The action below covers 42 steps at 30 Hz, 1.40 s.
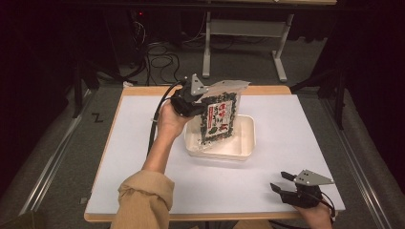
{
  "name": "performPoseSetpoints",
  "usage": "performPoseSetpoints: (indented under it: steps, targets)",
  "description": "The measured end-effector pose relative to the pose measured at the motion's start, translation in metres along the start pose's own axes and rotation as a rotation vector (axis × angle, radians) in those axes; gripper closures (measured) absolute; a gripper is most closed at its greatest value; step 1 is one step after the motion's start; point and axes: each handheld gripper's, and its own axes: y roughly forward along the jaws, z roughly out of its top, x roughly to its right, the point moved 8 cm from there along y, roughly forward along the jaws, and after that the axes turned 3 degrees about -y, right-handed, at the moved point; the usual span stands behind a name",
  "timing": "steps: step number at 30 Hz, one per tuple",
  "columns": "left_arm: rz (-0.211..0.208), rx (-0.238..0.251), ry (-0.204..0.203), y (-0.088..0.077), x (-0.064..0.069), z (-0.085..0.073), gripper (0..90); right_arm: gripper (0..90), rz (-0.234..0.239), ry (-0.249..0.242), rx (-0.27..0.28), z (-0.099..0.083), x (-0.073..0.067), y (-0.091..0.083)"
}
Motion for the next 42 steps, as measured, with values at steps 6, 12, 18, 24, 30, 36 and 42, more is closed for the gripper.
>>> performPoseSetpoints:
  steps: [6,12,18,24,30,36,42]
  targets:
    - [0.009,-0.055,-0.102,0.002,-0.009,-0.018,49.7,38.5,0.001,0.001,-0.009,-0.001,-0.001,0.001]
    - [0.020,-0.103,-0.135,0.009,-0.010,-0.041,48.4,38.5,0.005,0.003,-0.009,-0.001,-0.001,0.001]
    - [0.025,-0.151,-0.143,0.019,-0.005,-0.062,48.0,38.5,0.007,0.002,-0.010,-0.001,-0.002,0.002]
    - [0.025,-0.182,-0.140,0.026,0.000,-0.079,50.5,38.5,0.009,-0.004,-0.013,-0.001,-0.002,0.002]
    - [0.051,-0.184,-0.124,0.027,0.001,-0.083,56.5,38.4,0.011,-0.006,-0.017,-0.002,-0.002,0.003]
    - [0.115,-0.173,-0.079,0.029,0.002,-0.082,68.6,38.5,0.012,-0.001,-0.019,-0.002,-0.003,0.004]
    - [0.126,-0.185,-0.066,0.032,0.003,-0.092,71.4,38.5,0.011,-0.002,-0.019,-0.002,-0.002,0.003]
